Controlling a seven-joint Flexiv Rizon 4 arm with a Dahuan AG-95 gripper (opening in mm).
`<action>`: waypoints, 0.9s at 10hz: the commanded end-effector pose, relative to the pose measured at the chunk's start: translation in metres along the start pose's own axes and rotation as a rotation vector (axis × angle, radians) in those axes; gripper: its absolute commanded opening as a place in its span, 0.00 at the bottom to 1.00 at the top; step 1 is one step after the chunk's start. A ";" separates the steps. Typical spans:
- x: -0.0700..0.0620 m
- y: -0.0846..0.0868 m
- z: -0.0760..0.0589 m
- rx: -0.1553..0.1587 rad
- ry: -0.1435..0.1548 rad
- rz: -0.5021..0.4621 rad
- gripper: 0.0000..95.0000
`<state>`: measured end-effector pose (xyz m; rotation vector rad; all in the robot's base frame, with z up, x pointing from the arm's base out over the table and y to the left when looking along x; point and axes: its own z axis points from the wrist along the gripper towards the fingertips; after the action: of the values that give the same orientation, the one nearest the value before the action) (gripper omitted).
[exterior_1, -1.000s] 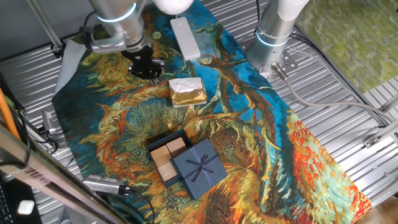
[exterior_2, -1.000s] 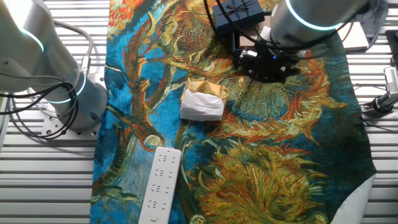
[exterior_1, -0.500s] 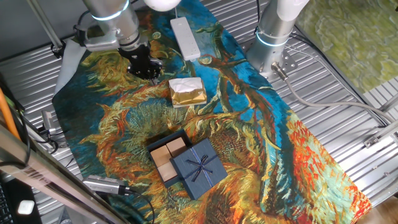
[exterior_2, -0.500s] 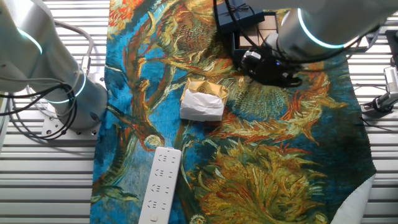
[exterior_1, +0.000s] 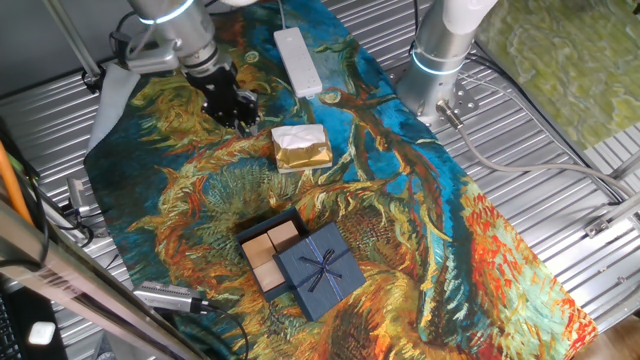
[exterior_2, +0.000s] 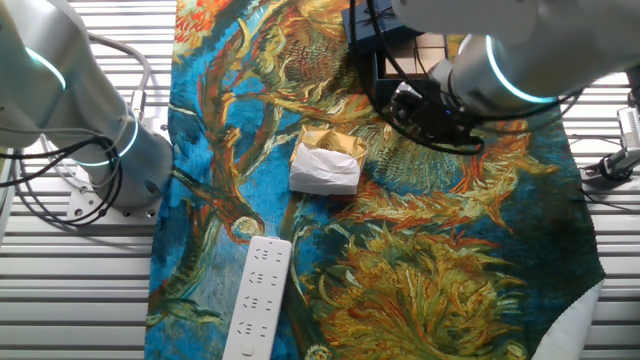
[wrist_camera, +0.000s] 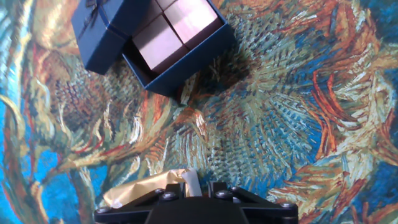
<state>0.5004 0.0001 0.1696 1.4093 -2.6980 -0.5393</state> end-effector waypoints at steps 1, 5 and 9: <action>0.000 0.000 0.000 -0.030 -0.019 0.040 0.20; 0.000 0.000 0.000 -0.046 -0.041 0.081 0.20; 0.000 0.000 0.000 -0.054 -0.057 0.107 0.40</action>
<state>0.5003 -0.0001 0.1704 1.2467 -2.7597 -0.6480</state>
